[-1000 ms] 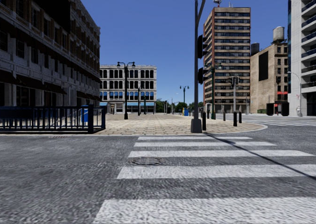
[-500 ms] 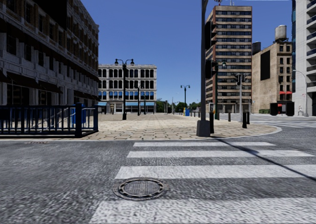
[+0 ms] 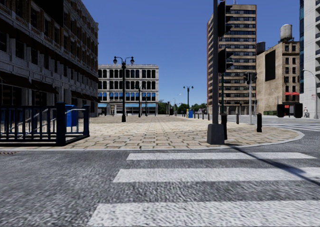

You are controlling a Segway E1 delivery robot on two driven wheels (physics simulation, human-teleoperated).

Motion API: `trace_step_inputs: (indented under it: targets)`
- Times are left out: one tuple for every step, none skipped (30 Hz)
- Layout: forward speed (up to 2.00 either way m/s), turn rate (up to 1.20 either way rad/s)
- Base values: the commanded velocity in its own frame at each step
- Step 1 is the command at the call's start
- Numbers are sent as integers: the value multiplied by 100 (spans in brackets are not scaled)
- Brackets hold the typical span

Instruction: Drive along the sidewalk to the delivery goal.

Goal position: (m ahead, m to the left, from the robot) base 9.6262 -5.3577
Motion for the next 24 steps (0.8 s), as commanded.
trace_step_inputs:
  targets:
    - [200,0]
    - [200,0]
    - [200,0]
    - [200,0]
    - [200,0]
    - [200,0]
    - [200,0]
    - [200,-5]
    - [200,-14]
    - [200,-18]
    - [200,-18]
    - [200,-21]
    - [200,-22]
    - [200,-23]
    - [200,-23]
    - [200,-23]
    - [200,-23]
    - [200,-23]
    - [200,-23]
    - [200,-23]
    - [200,-18]
    - [200,-18]
    - [200,0]
    - [200,0]
